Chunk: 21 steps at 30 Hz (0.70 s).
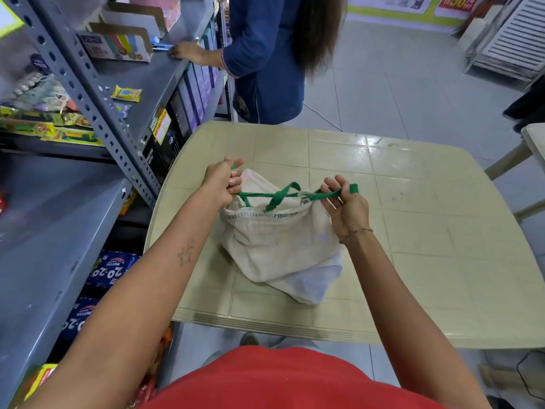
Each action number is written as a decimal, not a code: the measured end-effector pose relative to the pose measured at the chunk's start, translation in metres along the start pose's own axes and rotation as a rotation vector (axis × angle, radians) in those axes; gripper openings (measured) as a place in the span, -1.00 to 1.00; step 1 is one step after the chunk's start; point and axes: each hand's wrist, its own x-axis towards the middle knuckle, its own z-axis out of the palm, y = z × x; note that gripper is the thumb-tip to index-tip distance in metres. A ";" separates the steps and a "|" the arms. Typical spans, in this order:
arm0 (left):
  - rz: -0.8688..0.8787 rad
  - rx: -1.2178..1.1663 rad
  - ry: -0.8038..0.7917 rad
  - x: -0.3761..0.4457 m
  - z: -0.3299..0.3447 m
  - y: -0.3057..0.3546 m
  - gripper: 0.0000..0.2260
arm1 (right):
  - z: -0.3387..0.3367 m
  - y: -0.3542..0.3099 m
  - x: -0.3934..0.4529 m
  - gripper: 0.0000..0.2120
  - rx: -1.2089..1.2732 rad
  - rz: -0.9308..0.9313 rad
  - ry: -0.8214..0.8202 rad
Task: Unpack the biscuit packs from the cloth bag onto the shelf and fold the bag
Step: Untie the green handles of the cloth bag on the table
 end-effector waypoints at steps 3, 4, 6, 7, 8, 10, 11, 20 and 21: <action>0.058 0.196 0.015 -0.005 0.003 -0.002 -0.61 | 0.001 -0.004 0.000 -0.84 -0.113 0.043 -0.084; 0.086 0.400 0.021 -0.008 0.005 -0.004 -0.56 | 0.004 -0.005 -0.002 -0.83 -0.231 0.032 -0.118; 0.184 1.016 0.075 -0.012 0.007 -0.012 -0.48 | 0.011 -0.009 -0.004 -0.85 -0.505 -0.033 -0.175; 0.270 1.295 0.158 -0.015 0.008 -0.015 -0.47 | 0.015 -0.011 -0.006 -0.85 -0.623 -0.074 -0.203; 0.369 1.457 0.236 -0.018 0.011 -0.018 -0.47 | 0.021 -0.013 -0.009 -0.83 -0.711 -0.107 -0.231; 0.577 1.522 0.203 -0.022 0.021 -0.024 -0.48 | 0.032 -0.018 -0.018 -0.72 -0.793 -0.149 -0.297; 0.583 1.468 0.035 -0.025 0.027 -0.025 -0.47 | 0.038 -0.022 -0.023 -0.66 -0.791 -0.159 -0.333; 0.558 0.912 -0.241 -0.036 0.051 -0.043 -0.81 | 0.050 -0.030 -0.030 -0.64 -0.973 -0.512 -0.296; 0.546 0.790 -0.227 -0.036 0.049 -0.039 -0.80 | 0.047 -0.029 -0.025 -0.68 -0.904 -0.530 -0.171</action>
